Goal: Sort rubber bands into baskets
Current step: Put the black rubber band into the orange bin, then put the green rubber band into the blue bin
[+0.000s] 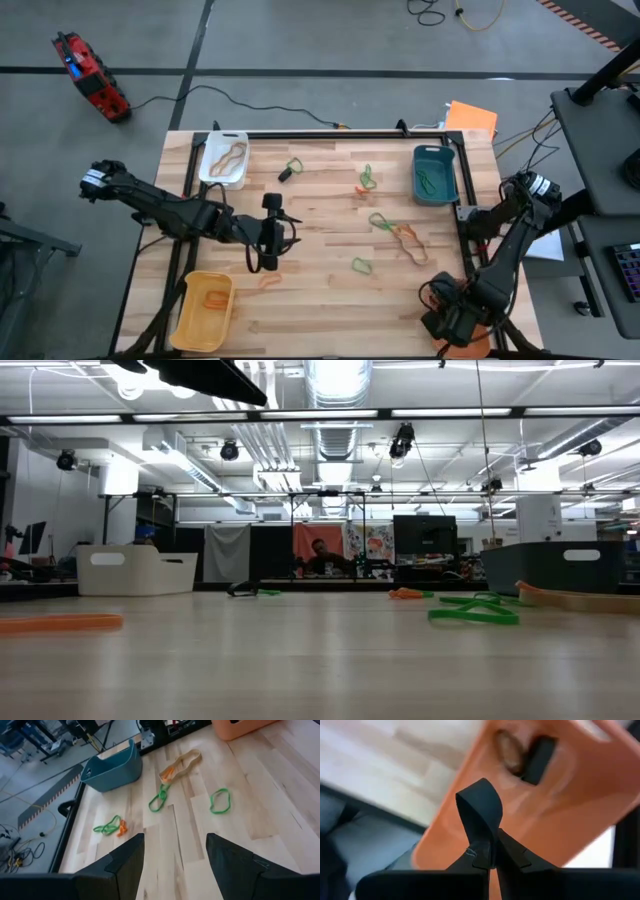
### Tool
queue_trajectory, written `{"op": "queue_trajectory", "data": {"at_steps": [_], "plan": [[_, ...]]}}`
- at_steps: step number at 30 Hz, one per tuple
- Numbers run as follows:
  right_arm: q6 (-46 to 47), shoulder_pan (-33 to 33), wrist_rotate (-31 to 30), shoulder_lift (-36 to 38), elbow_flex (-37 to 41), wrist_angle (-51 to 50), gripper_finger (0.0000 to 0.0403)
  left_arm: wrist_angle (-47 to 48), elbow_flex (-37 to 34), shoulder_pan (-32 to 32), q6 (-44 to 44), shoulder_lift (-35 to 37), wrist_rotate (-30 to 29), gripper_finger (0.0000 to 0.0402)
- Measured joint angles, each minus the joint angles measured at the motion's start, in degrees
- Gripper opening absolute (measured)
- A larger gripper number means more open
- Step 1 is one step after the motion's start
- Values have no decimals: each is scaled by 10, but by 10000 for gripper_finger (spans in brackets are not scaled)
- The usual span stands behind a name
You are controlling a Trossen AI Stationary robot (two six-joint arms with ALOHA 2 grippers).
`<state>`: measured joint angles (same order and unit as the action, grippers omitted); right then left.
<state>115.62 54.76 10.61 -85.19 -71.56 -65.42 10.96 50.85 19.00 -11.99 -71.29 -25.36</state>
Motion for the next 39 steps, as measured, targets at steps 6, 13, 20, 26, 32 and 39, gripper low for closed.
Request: {"op": "queue_trajectory", "data": {"at_steps": [6, 13, 20, 26, 32, 39], "plan": [[18, 1, -1, 0, 6, -46, 13, 0, 0, 0, 0, 0, 0, 198], [24, 1, -1, 0, 6, -70, 47, 0, 0, 0, 0, 0, 0, 198], [23, 1, -1, 0, 6, -68, 95, 1, 0, 0, 0, 0, 0, 198], [24, 1, -2, 0, 6, -71, 124, 1, 0, 0, 0, 0, 0, 198], [16, 1, -22, 0, 6, -78, 141, 1, 0, 0, 0, 0, 1, 198], [-41, -8, -150, 0, 6, -80, 155, 1, 0, 0, 6, 0, 17, 198]]}}
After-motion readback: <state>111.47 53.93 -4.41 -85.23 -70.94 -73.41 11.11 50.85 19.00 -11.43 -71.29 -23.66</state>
